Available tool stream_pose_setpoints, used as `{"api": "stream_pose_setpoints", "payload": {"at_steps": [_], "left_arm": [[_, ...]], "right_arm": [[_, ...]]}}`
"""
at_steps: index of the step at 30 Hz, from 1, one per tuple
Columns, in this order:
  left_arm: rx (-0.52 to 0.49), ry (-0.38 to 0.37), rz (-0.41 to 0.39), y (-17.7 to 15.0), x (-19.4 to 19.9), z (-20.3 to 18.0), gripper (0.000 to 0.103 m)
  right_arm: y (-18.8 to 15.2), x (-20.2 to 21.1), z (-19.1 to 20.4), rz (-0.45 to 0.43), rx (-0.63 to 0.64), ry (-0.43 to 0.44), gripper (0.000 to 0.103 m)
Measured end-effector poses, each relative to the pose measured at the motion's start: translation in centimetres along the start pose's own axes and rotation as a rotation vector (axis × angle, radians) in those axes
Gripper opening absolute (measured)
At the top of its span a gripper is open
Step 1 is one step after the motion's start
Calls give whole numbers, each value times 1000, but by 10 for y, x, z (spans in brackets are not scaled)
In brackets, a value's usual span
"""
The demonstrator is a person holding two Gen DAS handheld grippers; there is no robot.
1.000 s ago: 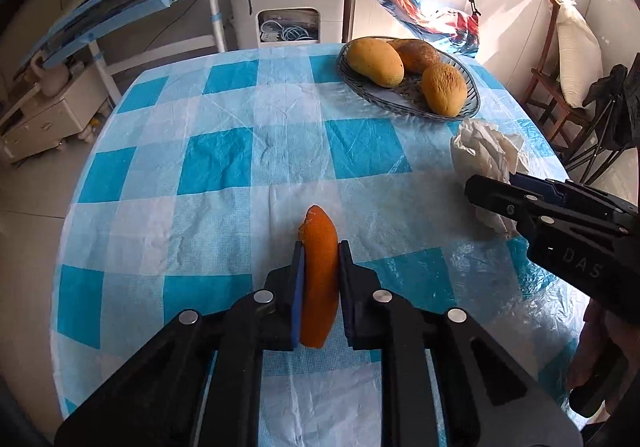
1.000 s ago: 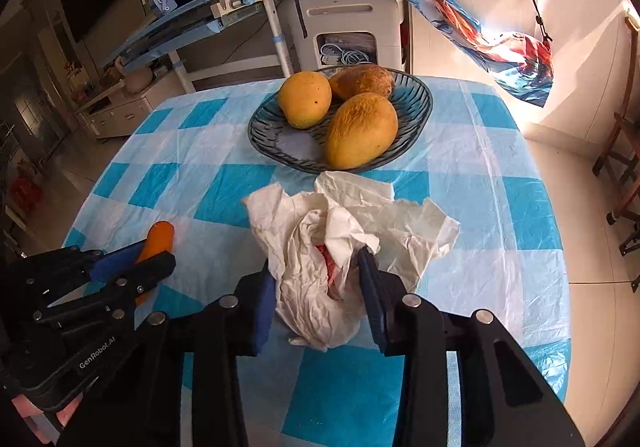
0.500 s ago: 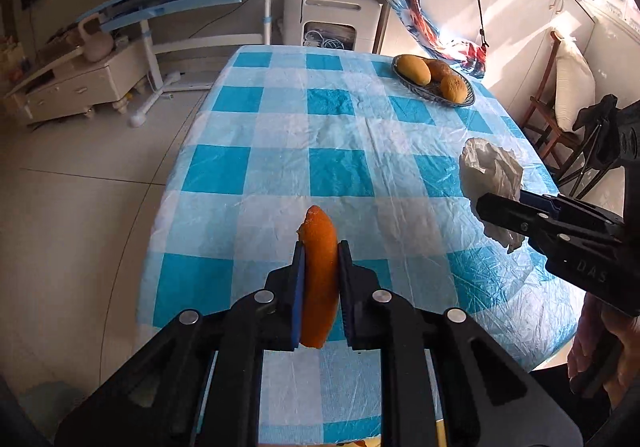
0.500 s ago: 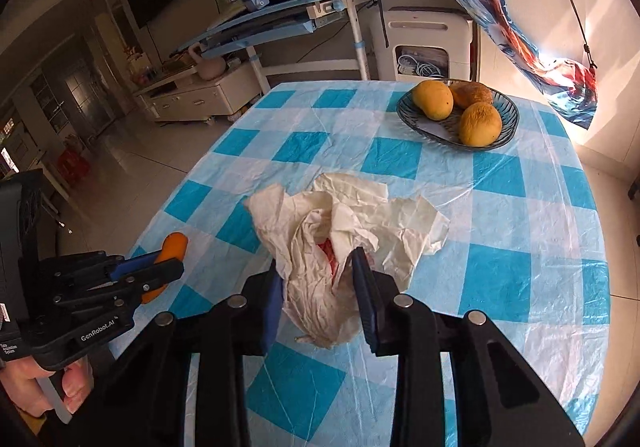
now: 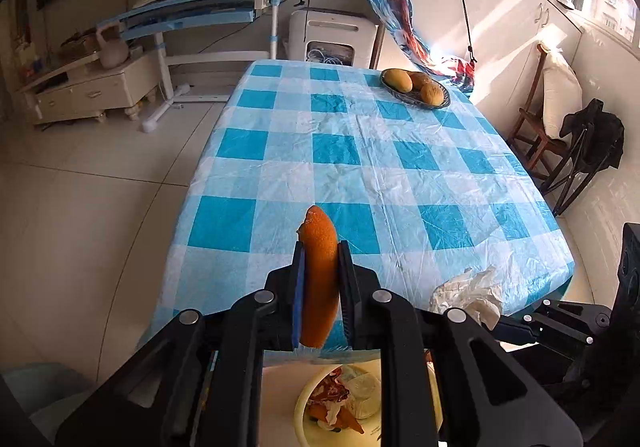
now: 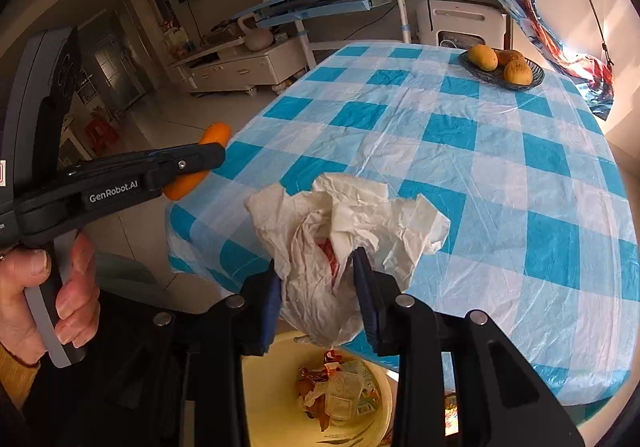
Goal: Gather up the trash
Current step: 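Carry the orange peel and plastic bag over the yellow basin and release both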
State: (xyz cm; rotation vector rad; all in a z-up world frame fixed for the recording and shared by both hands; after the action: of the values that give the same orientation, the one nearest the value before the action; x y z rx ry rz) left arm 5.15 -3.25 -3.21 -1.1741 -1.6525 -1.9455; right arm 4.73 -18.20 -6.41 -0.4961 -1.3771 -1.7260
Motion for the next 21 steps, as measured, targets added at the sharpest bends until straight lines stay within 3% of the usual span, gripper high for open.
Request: {"api": "stream_pose_setpoints", "payload": {"at_steps": [8, 13, 15, 17, 21], "left_arm": [[-16, -3, -24, -25, 30, -8, 15], [-5, -13, -32, -40, 45, -8, 15], [-2, -19, -26, -48, 48, -11, 15], [0, -33, -10, -57, 49, -16, 15], [6, -73, 66, -84, 42, -29, 15]], "right_arm": [[-66, -7, 39, 153, 120, -4, 37], [-83, -12, 44, 197, 140, -24, 38], [-93, -15, 44, 233, 135, -31, 42], [-103, -20, 42, 275, 132, -47, 55], [-100, -8, 31, 231, 83, -78, 58]]}}
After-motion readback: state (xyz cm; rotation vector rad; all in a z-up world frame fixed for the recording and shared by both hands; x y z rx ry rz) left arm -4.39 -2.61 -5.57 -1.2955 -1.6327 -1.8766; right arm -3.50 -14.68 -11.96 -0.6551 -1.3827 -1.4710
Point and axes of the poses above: each gripper's, at about its wrist camera, not at the fingertips, and x roughly against the way its jaws point, z to its left, y to its top, the point moved 3 cm from there along -x, roughly the way its jaws point, and after that the axes turned 8 degrees about -x, right-handed, at the moved point
